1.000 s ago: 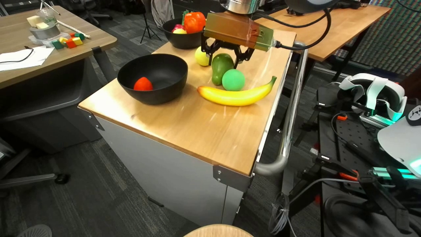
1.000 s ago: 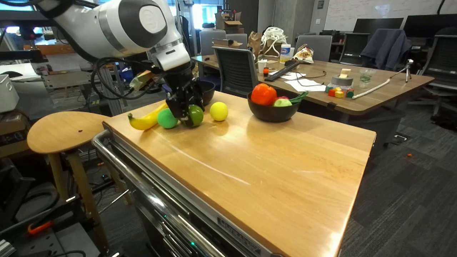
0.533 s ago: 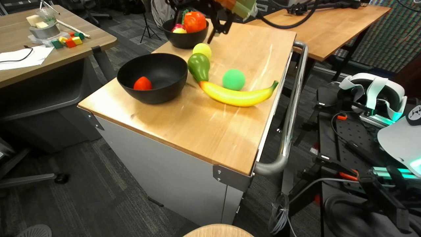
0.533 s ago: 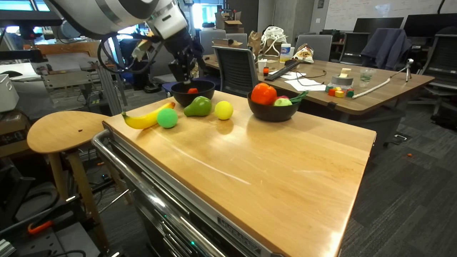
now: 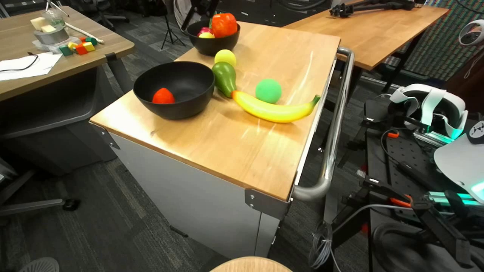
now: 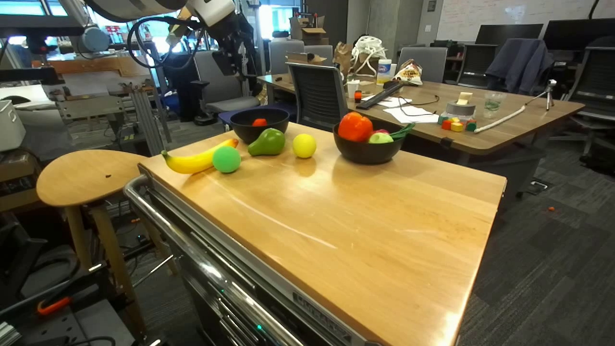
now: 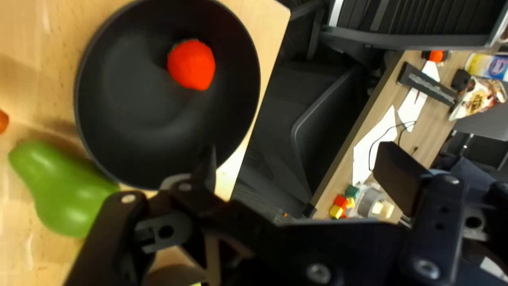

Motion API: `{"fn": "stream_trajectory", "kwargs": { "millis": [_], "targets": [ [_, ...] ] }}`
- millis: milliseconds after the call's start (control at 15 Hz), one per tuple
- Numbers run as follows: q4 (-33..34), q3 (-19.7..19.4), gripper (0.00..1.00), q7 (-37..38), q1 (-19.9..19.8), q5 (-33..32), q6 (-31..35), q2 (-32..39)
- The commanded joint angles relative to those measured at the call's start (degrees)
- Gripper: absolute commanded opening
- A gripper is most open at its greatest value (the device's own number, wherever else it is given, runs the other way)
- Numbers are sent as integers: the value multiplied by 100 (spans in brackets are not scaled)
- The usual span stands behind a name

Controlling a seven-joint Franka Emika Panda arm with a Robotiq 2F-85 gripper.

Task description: Take the fruit and vegetable toys out of the black bowls and put them on the counter

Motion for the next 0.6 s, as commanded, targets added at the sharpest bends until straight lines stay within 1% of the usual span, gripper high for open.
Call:
{"fn": "stream_trajectory", "kwargs": {
  "millis": [0,67,133,200,267,333,400,467,533],
  "targets": [
    [650,193,74,-893,80,919,-408,630],
    [734,187,68,-1018,94,1021,-531,717],
    [837,169,58,-1164,100,1104,-638,819],
    [918,131,50,-1246,110,1134,-757,882],
    [1000,90,62,-1300,118,1154,-868,938],
    [1075,43,87,-1333,122,1152,-1037,984],
    [1140,-9,88,-1337,135,1109,-1171,1022],
    [1206,-50,93,-1331,140,1083,-1352,1065],
    [1257,-98,100,-1318,149,1034,-1539,1102]
  ]
}}
